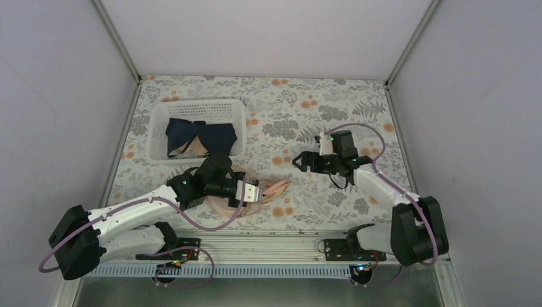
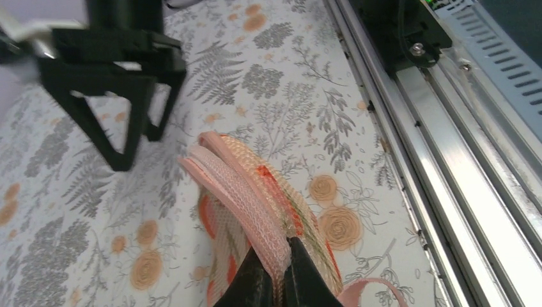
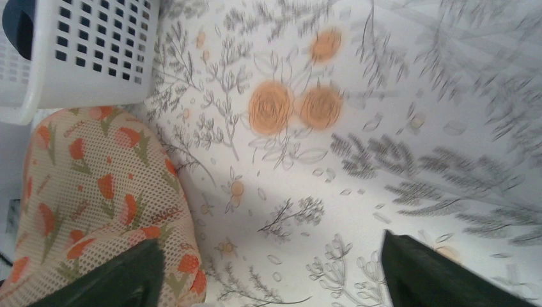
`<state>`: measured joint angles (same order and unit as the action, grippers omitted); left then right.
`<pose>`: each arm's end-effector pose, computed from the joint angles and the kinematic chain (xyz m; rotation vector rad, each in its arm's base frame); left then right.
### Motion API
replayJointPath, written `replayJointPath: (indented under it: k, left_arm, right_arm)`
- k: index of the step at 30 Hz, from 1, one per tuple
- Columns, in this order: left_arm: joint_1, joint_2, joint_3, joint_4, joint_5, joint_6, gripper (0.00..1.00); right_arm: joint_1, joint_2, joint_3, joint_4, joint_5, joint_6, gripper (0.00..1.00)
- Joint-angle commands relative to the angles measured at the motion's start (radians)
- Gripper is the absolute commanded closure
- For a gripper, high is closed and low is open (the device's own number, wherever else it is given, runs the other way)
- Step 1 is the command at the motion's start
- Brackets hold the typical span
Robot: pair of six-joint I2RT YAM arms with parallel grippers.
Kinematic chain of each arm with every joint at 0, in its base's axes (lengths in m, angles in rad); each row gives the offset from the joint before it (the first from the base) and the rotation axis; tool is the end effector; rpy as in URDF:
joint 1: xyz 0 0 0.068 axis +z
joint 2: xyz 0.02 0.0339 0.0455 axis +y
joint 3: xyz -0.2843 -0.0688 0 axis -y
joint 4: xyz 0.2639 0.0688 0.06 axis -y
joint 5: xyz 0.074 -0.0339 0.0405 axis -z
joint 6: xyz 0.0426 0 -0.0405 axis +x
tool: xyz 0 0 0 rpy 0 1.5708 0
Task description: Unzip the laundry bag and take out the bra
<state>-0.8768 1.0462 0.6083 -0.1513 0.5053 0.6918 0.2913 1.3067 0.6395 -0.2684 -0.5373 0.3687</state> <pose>0.1342 -0.1935 0.2402 1.7099 1.2982 -0.6517 0.2388 0.0944 0.1828 -0.1323 2.5630 0.9380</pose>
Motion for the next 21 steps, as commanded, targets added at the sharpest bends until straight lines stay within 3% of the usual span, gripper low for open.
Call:
replayJointPath:
  k: [1,6,8,11,13,17,21]
  left_arm:
    - [-0.037,0.017,-0.021,0.058,-0.006,0.035,0.98]
    - [-0.088,0.054,-0.041,0.112,-0.038,0.025,0.97]
    - [-0.103,0.056,-0.046,0.103,-0.021,0.034,0.79]
    - [-0.110,0.047,-0.040,0.086,0.035,0.050,0.36]
    - [-0.110,0.035,-0.030,0.085,0.055,0.041,0.19]
    - [-0.106,0.003,-0.012,0.119,0.032,-0.038,0.02]
    - [-0.016,-0.043,-0.005,0.230,0.021,-0.326,0.00]
  right_arm:
    - [-0.007,-0.105,0.052,-0.078,0.153,0.017,0.03]
    - [-0.002,-0.160,0.102,-0.108,0.142,-0.022,0.03]
    - [0.001,-0.161,0.120,-0.128,0.130,-0.048,0.03]
    - [0.012,-0.151,0.143,-0.138,0.113,-0.076,0.04]
    - [0.032,-0.140,0.157,-0.136,0.094,-0.089,0.05]
    - [0.117,-0.130,0.202,-0.129,0.100,-0.113,0.07]
    - [0.247,-0.122,0.254,-0.147,0.174,-0.152,0.08]
